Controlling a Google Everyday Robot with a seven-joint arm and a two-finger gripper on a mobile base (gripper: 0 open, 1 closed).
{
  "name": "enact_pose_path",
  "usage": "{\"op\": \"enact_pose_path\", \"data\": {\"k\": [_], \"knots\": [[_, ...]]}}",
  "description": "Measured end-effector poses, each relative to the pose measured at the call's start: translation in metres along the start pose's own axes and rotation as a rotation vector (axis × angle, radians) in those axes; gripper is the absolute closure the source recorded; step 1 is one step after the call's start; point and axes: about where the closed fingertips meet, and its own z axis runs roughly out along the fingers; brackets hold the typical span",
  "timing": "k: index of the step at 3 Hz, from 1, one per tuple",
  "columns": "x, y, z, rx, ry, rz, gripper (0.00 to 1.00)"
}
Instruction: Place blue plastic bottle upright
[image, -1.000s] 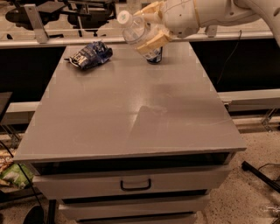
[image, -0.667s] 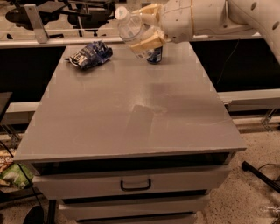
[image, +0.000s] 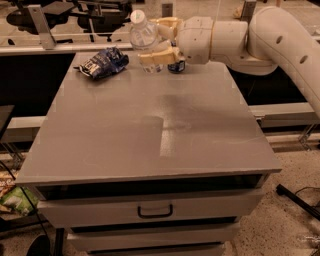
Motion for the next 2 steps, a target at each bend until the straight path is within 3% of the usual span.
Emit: {"op": "enact_pose_path", "data": {"k": [2], "knots": [[0.0045,0.0026,0.0063,0.010,-0.035,0.026,1.00]]}}
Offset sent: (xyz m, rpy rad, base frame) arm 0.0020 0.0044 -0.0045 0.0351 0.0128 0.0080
